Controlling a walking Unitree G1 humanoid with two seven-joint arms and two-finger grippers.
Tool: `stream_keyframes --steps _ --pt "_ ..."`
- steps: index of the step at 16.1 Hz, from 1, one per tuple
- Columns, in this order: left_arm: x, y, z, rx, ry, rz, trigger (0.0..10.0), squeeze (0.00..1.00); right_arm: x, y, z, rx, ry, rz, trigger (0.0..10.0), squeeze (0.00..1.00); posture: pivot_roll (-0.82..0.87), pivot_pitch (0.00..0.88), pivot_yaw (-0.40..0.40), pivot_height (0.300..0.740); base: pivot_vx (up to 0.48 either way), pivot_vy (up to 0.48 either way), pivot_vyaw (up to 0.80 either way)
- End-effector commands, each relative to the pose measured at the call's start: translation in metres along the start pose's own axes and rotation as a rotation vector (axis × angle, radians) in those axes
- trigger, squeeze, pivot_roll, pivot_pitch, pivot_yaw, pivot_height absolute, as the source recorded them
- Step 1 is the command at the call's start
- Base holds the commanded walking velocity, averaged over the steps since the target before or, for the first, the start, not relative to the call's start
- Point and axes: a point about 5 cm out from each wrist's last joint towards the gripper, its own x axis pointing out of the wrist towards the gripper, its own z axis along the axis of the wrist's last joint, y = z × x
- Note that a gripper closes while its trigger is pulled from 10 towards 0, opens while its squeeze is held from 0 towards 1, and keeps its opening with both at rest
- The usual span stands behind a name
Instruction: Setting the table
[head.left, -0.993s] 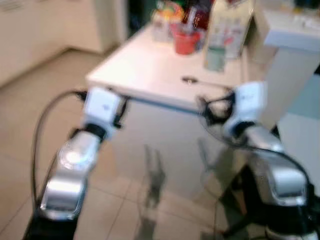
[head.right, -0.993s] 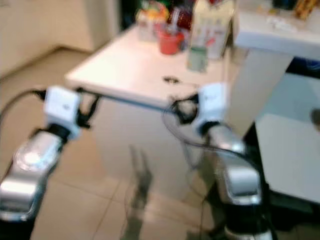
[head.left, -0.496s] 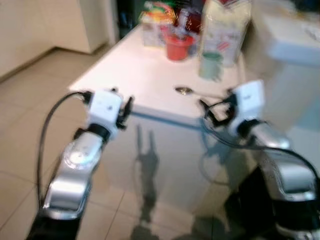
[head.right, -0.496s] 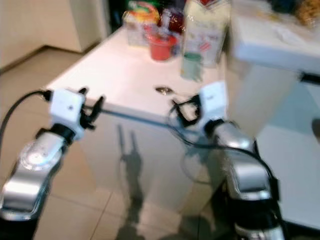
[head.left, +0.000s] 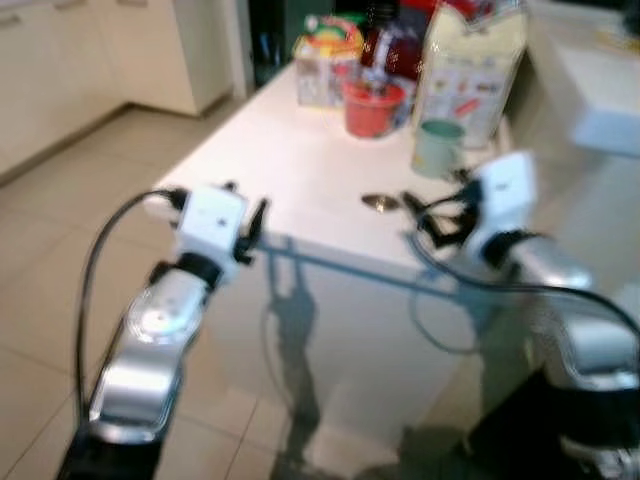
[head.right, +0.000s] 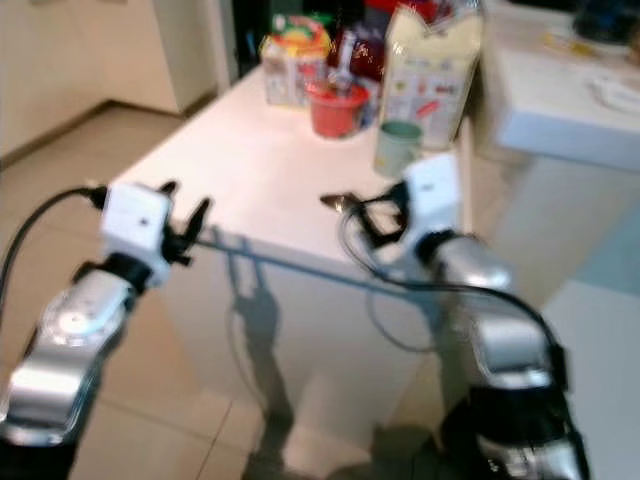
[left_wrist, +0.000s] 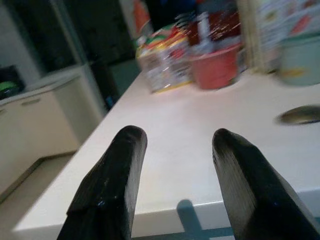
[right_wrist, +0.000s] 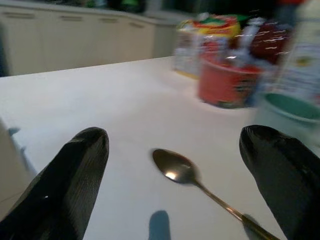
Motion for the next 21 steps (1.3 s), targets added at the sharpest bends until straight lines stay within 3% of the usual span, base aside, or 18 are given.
stream_keyframes --steps 1,5,8,9,10,11,16,21 --pt "0.004 -0.004 0.003 -0.002 -0.017 -0.027 10.0 0.0 -0.003 -0.012 -0.007 -0.007 0.02 -0.02 10.0 0.0 0.02 0.0 -0.004 0.74 0.352 0.0 0.0" --pt "0.006 -0.005 0.002 -0.01 -0.002 -0.036 10.0 0.0 0.011 -0.015 -0.006 -0.013 0.021 0.019 10.0 0.0 0.02 0.0 -0.006 0.74 0.255 0.0 0.0" --pt "0.001 -0.011 -0.001 -0.019 0.005 -0.082 10.0 0.0 0.014 -0.014 -0.02 0.022 0.052 0.132 10.0 0.0 0.04 0.0 -0.029 0.74 0.0 0.0 0.0" --pt "0.001 -0.013 0.0 -0.02 -0.001 -0.1 10.0 0.0 0.015 -0.016 -0.021 0.026 0.054 0.136 10.0 0.07 0.04 0.0 -0.029 0.74 0.0 0.0 0.0" --pt "-0.001 -0.017 0.0 -0.015 -0.007 -0.139 10.0 0.0 0.018 -0.019 -0.022 0.027 0.055 0.138 10.0 0.81 0.04 0.0 -0.034 0.74 0.0 0.0 0.0" --pt "-0.004 -0.023 0.0 -0.006 -0.013 -0.196 10.0 0.0 0.026 -0.02 -0.022 0.036 0.052 0.137 10.0 1.0 0.05 0.0 -0.037 0.74 0.0 0.0 0.0" --pt "-0.006 -0.034 0.002 -0.021 -0.022 -0.283 10.0 0.0 0.054 -0.013 -0.029 0.045 0.096 0.202 10.0 1.0 0.06 0.0 -0.052 0.74 0.0 0.0 0.0" --pt "-0.012 -0.039 0.004 -0.048 -0.022 -0.33 10.0 0.0 0.075 -0.022 -0.029 0.021 0.187 0.166 10.0 1.0 0.08 0.0 -0.068 0.74 0.0 0.0 0.0"
